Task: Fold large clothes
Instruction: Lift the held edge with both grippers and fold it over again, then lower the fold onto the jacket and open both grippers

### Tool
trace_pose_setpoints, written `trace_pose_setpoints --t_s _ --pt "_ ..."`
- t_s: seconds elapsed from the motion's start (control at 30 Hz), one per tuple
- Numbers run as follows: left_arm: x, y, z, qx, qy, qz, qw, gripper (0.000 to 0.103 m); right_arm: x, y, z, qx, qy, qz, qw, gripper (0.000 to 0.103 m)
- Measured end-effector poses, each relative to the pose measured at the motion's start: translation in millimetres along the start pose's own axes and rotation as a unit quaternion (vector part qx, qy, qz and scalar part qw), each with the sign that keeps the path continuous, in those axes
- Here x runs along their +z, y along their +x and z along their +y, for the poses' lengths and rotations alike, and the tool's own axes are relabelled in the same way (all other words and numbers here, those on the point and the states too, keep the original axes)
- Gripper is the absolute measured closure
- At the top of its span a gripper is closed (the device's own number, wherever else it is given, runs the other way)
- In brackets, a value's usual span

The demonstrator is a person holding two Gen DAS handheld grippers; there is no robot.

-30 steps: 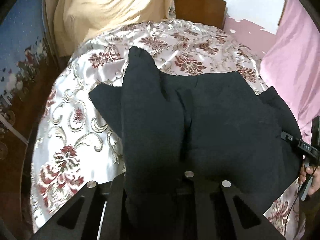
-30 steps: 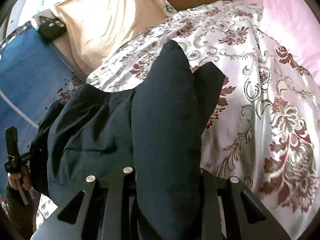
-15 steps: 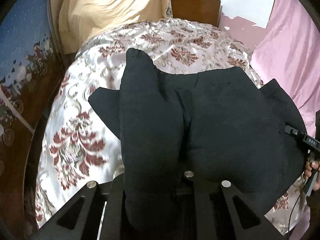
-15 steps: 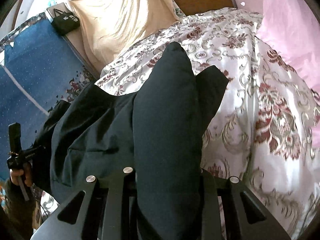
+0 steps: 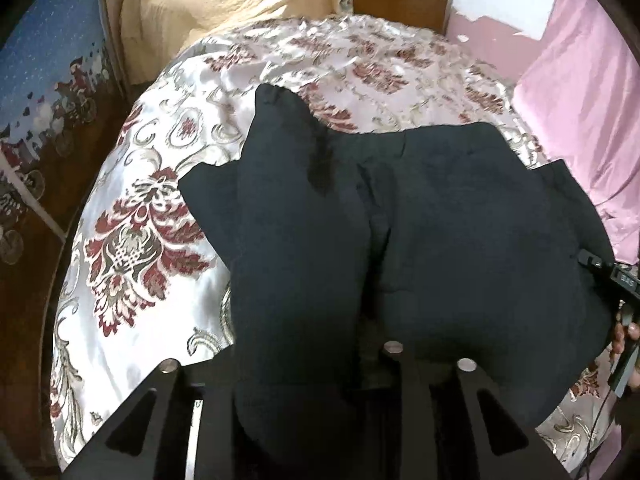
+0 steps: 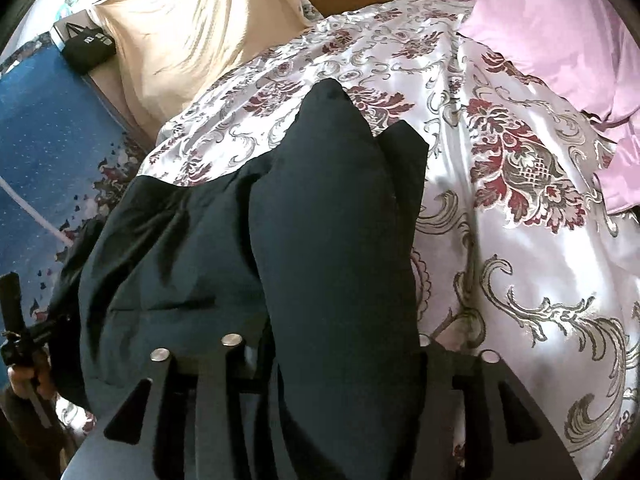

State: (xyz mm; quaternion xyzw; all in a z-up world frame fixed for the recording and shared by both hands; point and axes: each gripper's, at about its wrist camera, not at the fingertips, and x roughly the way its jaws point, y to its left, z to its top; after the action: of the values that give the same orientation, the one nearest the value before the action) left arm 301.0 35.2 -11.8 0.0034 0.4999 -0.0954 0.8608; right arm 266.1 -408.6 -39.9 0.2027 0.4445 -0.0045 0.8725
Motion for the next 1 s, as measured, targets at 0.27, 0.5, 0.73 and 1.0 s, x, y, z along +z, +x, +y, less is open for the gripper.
trace_pose_setpoints --t_s 0.27,0.5,0.73,1.0 --pt "-5.8 7.1 11.7 0.006 -0.056 0.024 0.9981 0.027 -6.8 -2.4 -5.9 -0.018 0.006 0.000 1.000 0.032" --pt "-14.7 -16.0 1.9 0.044 -0.039 -0.023 0.9980 0.003 -11.4 -17.5 2.7 -0.042 -0.012 -0.024 0.999 0.012" --pt "-22.0 -51.4 -21.4 0.048 -0.008 -0.091 0.9947 0.000 -20.0 -43.6 13.1 -0.056 -0.035 -0.059 0.996 0.010" --pt "-43.2 -84.7 -56.8 0.057 0.017 -0.145 0.9877 0.000 -32.5 -82.4 32.4 -0.057 -0.057 -0.115 0.990 0.005"
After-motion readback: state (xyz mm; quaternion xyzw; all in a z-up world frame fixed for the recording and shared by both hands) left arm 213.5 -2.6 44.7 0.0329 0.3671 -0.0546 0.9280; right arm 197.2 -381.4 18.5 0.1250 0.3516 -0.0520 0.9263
